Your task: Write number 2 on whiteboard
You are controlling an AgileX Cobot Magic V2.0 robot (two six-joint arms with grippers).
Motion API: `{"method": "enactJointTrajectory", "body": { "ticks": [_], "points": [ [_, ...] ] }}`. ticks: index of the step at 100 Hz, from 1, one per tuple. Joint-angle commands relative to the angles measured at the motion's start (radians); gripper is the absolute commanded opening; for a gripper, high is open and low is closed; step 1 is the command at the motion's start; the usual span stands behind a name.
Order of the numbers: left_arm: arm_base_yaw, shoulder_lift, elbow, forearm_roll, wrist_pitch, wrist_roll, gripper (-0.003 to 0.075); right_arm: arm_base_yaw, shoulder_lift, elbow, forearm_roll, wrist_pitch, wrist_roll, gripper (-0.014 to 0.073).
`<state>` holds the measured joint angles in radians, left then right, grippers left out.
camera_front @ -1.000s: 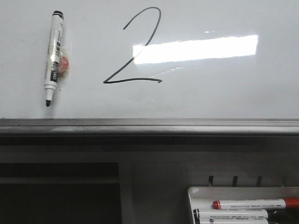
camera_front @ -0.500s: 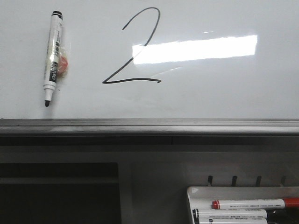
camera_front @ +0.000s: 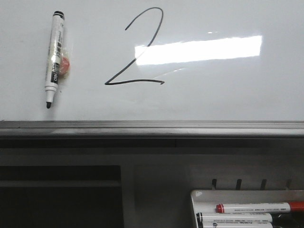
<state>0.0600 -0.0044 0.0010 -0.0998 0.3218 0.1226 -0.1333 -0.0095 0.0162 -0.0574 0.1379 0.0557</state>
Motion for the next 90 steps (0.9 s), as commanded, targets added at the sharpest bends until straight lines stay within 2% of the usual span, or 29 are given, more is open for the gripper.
{"method": "enactJointTrajectory", "body": {
  "ticks": [1,19,90],
  "points": [
    [0.003,-0.026,0.011,-0.005,-0.067,-0.003,-0.002,-0.004,-0.021,0.023,-0.001,-0.025,0.009,-0.0062],
    [0.003,-0.026,0.011,-0.005,-0.067,-0.003,-0.002,-0.004,-0.021,0.023,-0.006,0.173,0.002,-0.0062],
    [0.003,-0.026,0.011,-0.005,-0.067,-0.003,-0.002,-0.004,-0.021,0.023,-0.008,0.164,-0.012,-0.0062]
  ]
}}
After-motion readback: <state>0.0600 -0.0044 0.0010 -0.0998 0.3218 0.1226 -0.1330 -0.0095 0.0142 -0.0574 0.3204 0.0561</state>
